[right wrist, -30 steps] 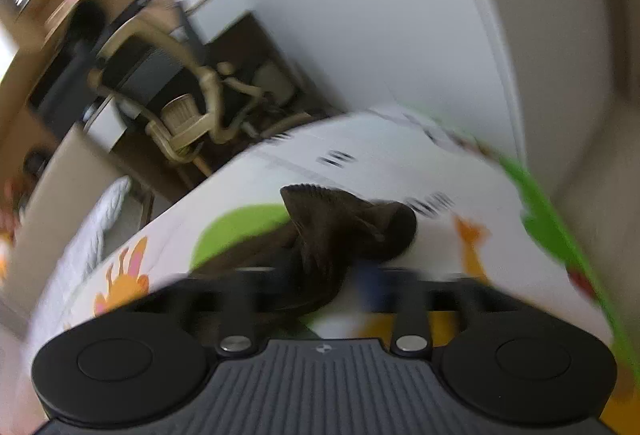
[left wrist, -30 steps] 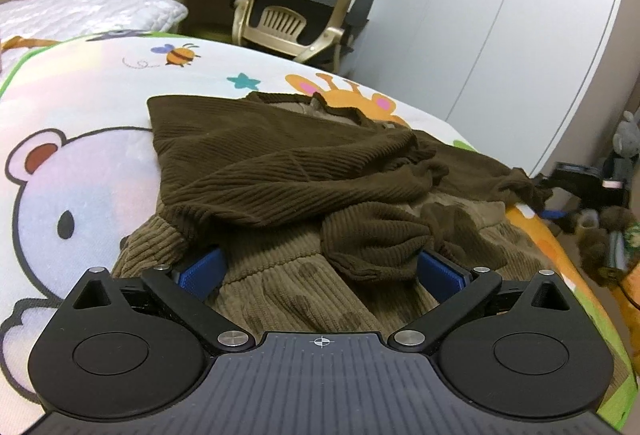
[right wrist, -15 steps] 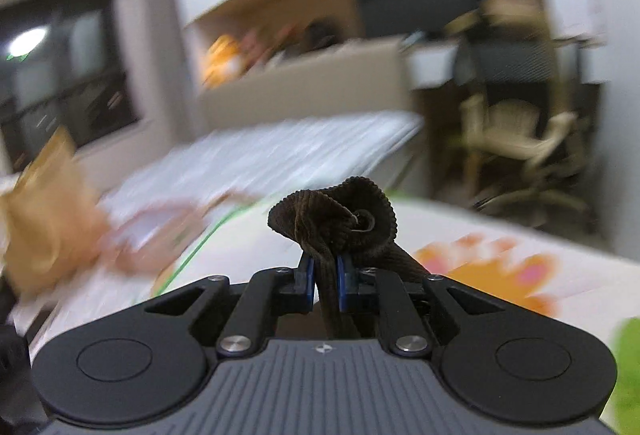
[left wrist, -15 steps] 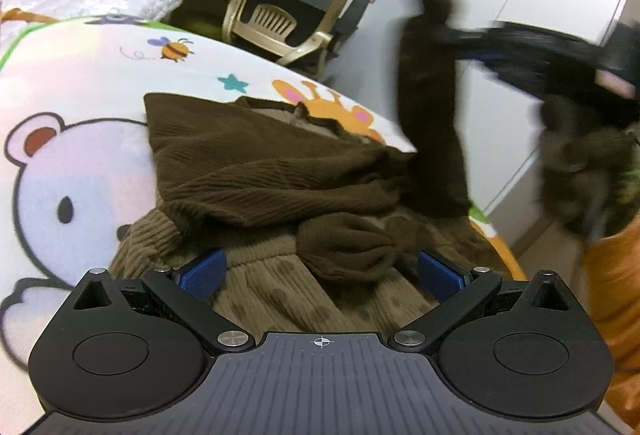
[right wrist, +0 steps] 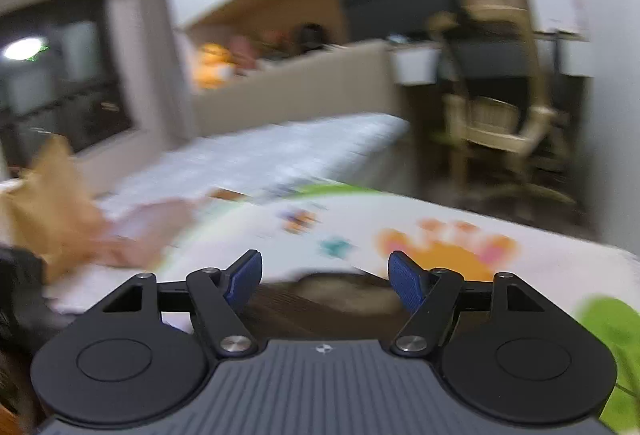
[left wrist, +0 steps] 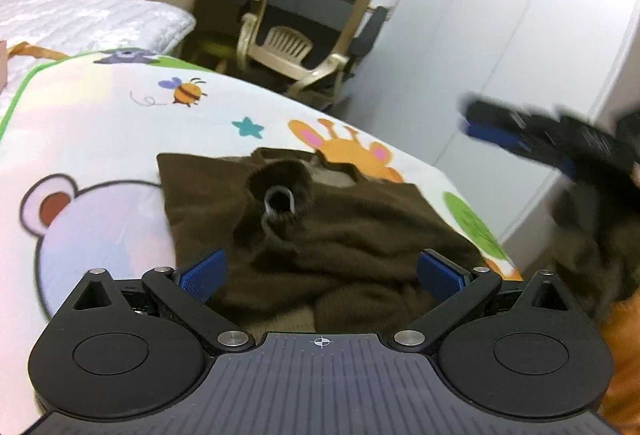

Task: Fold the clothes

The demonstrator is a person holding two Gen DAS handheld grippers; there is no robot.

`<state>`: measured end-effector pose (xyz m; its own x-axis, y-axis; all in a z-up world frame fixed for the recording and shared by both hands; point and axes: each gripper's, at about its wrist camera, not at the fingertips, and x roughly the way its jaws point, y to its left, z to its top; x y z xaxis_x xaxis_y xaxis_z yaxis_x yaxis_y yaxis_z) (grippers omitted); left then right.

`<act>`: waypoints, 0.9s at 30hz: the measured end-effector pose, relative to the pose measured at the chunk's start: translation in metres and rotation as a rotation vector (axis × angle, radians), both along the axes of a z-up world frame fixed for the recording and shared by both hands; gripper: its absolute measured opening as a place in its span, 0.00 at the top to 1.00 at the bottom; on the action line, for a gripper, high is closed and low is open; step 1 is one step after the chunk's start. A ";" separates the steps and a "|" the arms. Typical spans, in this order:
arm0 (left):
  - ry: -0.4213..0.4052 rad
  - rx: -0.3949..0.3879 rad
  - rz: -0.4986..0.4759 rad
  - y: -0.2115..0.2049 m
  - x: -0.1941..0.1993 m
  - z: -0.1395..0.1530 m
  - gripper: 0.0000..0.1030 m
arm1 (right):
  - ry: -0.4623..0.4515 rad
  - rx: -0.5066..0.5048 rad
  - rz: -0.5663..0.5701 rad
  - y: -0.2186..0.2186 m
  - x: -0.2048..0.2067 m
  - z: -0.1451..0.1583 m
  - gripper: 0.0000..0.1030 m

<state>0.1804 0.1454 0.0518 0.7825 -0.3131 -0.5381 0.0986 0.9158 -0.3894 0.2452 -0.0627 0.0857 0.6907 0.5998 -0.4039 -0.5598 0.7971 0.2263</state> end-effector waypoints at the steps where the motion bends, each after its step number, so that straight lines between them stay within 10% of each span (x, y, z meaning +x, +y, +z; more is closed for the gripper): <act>1: 0.014 0.003 0.010 -0.001 0.011 -0.003 0.00 | 0.013 -0.018 -0.034 -0.007 0.001 -0.008 0.31; 7: 0.107 -0.020 0.063 -0.004 0.066 -0.022 0.04 | 0.072 -0.148 -0.184 -0.025 0.012 -0.058 0.31; 10: 0.126 0.046 0.058 -0.012 0.083 -0.024 0.82 | 0.065 -0.167 -0.217 -0.030 0.012 -0.064 0.32; 11: 0.120 0.071 0.054 -0.015 0.086 -0.021 0.85 | 0.057 -0.168 -0.228 -0.033 0.011 -0.065 0.32; 17: -0.226 0.204 0.031 -0.010 0.044 0.030 0.84 | -0.033 -0.337 -0.170 -0.014 0.012 -0.069 0.32; 22: -0.038 0.347 0.043 0.004 0.043 -0.021 0.52 | -0.019 -0.486 -0.172 -0.006 0.013 -0.087 0.31; 27: 0.009 0.276 0.086 0.029 0.010 -0.013 0.20 | -0.051 -0.457 -0.174 -0.023 -0.023 -0.063 0.28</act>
